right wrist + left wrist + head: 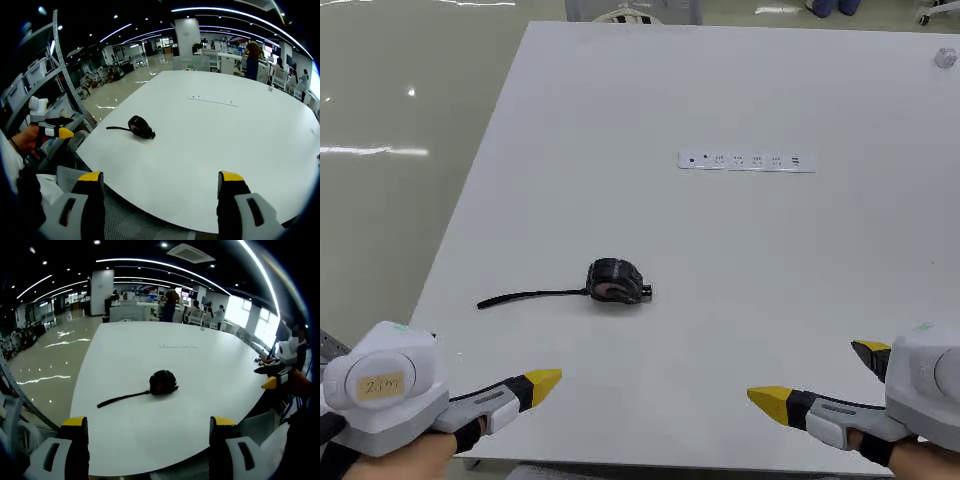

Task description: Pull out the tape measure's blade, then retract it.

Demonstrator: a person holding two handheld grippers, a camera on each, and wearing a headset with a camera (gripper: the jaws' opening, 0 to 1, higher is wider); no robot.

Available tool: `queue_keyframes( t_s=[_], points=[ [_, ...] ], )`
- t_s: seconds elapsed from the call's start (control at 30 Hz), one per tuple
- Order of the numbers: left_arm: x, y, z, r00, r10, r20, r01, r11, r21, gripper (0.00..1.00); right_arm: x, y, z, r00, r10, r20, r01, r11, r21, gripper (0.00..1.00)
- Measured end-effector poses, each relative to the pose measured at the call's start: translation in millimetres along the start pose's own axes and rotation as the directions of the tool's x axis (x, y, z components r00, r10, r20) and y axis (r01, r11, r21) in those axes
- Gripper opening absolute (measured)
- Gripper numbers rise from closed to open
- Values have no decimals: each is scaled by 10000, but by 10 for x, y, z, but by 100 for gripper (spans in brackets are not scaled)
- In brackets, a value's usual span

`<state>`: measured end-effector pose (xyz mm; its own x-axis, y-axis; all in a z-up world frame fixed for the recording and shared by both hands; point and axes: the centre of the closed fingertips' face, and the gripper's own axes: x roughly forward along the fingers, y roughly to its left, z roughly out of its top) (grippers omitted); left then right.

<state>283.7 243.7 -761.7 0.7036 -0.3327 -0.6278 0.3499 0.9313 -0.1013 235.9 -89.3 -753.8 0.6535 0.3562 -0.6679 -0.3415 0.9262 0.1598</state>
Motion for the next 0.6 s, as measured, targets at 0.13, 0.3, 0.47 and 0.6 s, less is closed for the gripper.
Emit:
queue_keyframes(
  t_s=[0.13, 0.3, 0.47, 0.6],
  points=[
    [12, -22, -5, 10000, -71, -19, 71, 10000, 64, 98, 15, 10, 0, 10000, 52, -30, -52, 10000, -41, 97],
    [24, -32, 0, 9999, -110, -49, 111, 9999, 103, 98, 55, 5, 20, 10000, 65, -69, -66, 9998, -183, 97],
    [43, -28, -1, 9999, -121, -84, 122, 9998, 155, 98, 104, -17, 43, 9999, 78, -95, -81, 9995, -305, 97],
    [70, -22, 1, 9999, -121, -118, 123, 9998, 170, 98, 134, -23, 63, 9999, 127, -115, -131, 9993, -349, 97]
  ],
)
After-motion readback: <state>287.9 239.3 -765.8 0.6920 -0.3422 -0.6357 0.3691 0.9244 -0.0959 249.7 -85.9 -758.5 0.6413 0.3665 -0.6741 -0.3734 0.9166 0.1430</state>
